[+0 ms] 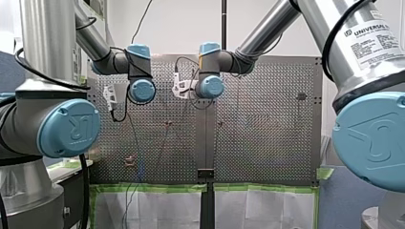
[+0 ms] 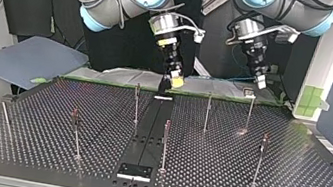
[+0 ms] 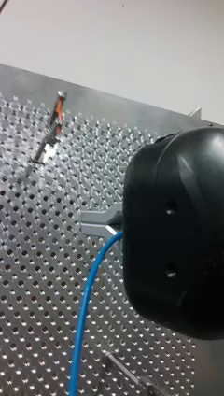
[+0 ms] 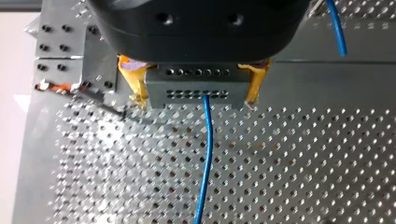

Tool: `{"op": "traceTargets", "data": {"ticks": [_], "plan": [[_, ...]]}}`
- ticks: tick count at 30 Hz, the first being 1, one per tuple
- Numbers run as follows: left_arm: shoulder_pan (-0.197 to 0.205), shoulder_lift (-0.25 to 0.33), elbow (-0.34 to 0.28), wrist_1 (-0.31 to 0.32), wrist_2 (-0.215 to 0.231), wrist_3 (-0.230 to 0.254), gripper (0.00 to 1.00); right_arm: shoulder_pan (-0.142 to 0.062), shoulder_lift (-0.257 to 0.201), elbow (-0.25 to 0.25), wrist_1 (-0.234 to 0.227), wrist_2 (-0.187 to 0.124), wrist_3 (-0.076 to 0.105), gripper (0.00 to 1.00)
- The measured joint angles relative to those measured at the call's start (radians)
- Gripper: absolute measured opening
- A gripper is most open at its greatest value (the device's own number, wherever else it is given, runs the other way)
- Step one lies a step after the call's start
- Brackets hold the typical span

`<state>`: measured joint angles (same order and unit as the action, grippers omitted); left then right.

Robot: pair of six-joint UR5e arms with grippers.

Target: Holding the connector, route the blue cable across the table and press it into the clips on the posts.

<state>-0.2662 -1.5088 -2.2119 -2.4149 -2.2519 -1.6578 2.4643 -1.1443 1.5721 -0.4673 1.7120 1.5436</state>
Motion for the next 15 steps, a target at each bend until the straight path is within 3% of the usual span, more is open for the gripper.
{"op": "traceTargets", "data": {"ticks": [9,15], "plan": [[0.072,0.072,0.004,-0.008,0.074,-0.025,0.0,0.017,0.0,-0.085,0.085,0.0,0.001,0.0],[0.1,0.071,0.026,-0.008,0.126,-0.037,0.0,0.022,0.0,-0.135,0.135,0.0,0.002,0.0]]}}
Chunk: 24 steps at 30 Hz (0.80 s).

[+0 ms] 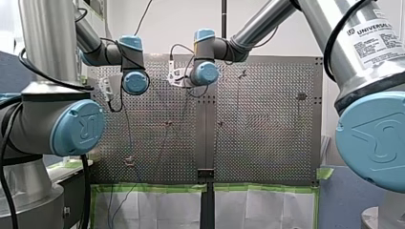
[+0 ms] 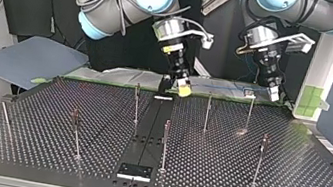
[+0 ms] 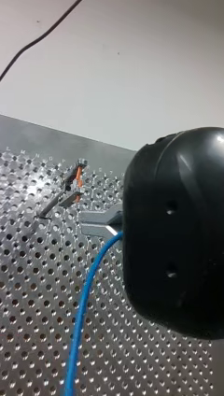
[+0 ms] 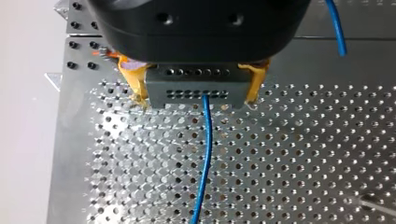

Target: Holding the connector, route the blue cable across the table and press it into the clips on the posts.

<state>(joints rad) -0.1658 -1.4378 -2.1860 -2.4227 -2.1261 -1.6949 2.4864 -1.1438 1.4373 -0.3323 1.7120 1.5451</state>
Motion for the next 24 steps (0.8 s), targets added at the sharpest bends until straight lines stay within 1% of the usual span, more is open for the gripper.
{"op": "traceTargets", "data": {"ticks": [5,10,14,17,20,24], "plan": [[0.015,-0.022,0.03,-0.003,0.039,-0.003,0.0,0.001,0.001,-0.043,0.038,0.0,0.001,0.0],[0.03,-0.041,0.055,-0.001,0.081,-0.008,0.0,0.001,0.002,-0.091,0.055,-0.001,0.023,0.0],[0.048,-0.043,0.06,0.007,0.119,-0.01,0.0,0.001,0.005,-0.125,0.06,-0.001,0.03,0.0],[0.06,-0.044,0.06,0.013,0.133,-0.008,0.0,0.003,0.017,-0.151,0.069,-0.001,0.032,0.0],[0.071,-0.045,0.061,0.02,0.141,-0.007,0.0,0.008,0.039,-0.179,0.082,-0.001,0.032,0.0],[0.097,-0.045,0.061,0.038,0.165,-0.008,0.0,0.017,0.068,-0.217,0.094,0.001,0.032,0.0]]}}
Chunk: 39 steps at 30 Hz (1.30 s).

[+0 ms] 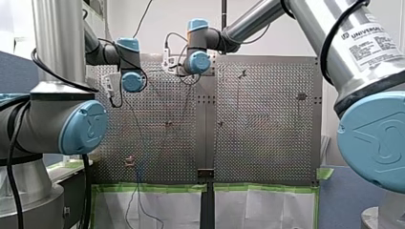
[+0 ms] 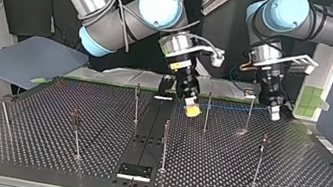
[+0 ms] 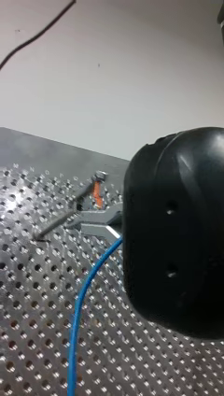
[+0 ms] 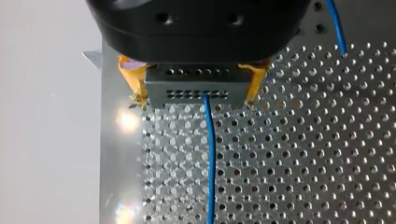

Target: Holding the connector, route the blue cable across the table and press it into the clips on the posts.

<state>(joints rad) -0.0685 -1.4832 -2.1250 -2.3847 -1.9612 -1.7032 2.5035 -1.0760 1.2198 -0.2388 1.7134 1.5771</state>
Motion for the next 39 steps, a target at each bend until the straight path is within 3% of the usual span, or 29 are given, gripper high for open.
{"op": "traceTargets", "data": {"ticks": [8,17,24,30,39], "plan": [[0.07,-0.005,0.012,0.028,0.07,-0.016,0.0,0.012,0.047,-0.067,0.028,0.002,0.0,0.0],[0.136,-0.044,0.051,0.035,0.15,-0.023,0.0,0.0,0.057,-0.141,0.06,0.002,0.001,0.0],[0.143,-0.065,0.082,0.043,0.195,-0.034,0.0,-0.01,0.062,-0.204,0.066,-0.001,0.003,0.0],[0.148,-0.067,0.096,0.057,0.208,-0.063,0.0,-0.008,0.083,-0.249,0.071,-0.002,0.003,0.0],[0.16,-0.09,0.098,0.055,0.21,-0.066,0.0,-0.001,0.123,-0.257,0.082,0.002,0.003,0.0]]}}
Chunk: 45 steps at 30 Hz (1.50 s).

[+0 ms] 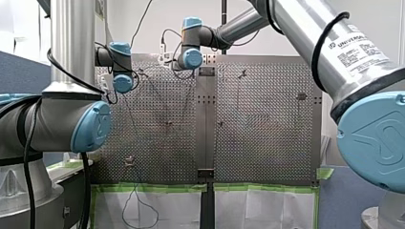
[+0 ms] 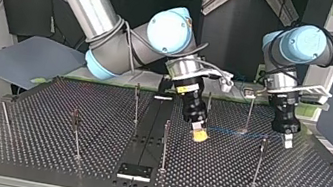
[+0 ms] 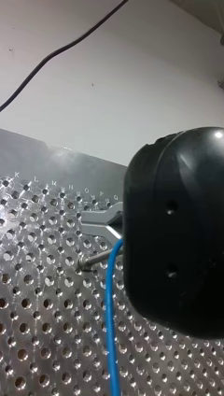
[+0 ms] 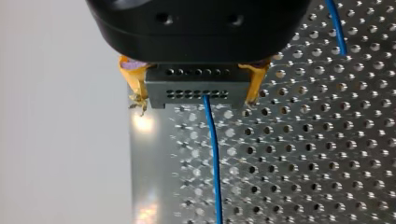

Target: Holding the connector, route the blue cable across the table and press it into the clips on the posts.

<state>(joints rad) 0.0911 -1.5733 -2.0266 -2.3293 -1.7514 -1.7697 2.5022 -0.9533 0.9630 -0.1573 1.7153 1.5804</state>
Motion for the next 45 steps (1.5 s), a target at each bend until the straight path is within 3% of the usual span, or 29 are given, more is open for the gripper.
{"op": "traceTargets", "data": {"ticks": [9,27,36,37,38,39,40,41,43,45], "plan": [[0.008,-0.023,0.013,0.042,0.035,-0.022,0.0,-0.003,0.021,-0.001,-0.004,0.0,-0.001,0.0],[0.031,-0.167,0.127,0.068,0.083,-0.03,0.0,-0.041,0.05,-0.01,-0.012,-0.002,0.0,0.0],[0.042,-0.18,0.129,0.074,0.111,-0.056,0.0,-0.044,0.072,-0.011,-0.011,-0.001,0.0,0.0],[0.042,-0.18,0.129,0.074,0.116,-0.063,0.13,-0.044,0.077,-0.01,-0.01,-0.001,0.0,0.0],[0.044,-0.18,0.129,0.074,0.12,-0.073,0.13,-0.044,0.082,-0.01,-0.01,0.0,0.0,0.0],[0.044,-0.18,0.129,0.073,0.123,-0.08,0.29,-0.044,0.088,-0.01,-0.009,0.001,0.0,0.0],[0.045,-0.18,0.128,0.072,0.124,-0.087,0.38,-0.045,0.093,-0.01,-0.009,0.001,0.0,0.0],[0.047,-0.18,0.128,0.068,0.124,-0.097,0.38,-0.045,0.099,-0.01,-0.008,0.002,0.0,0.0],[0.048,-0.181,0.126,0.058,0.12,-0.113,0.54,-0.047,0.109,-0.01,-0.007,0.006,0.0,0.0],[0.05,-0.181,0.125,0.043,0.11,-0.131,0.6,-0.05,0.118,-0.01,-0.006,0.015,0.001,0.0]]}}
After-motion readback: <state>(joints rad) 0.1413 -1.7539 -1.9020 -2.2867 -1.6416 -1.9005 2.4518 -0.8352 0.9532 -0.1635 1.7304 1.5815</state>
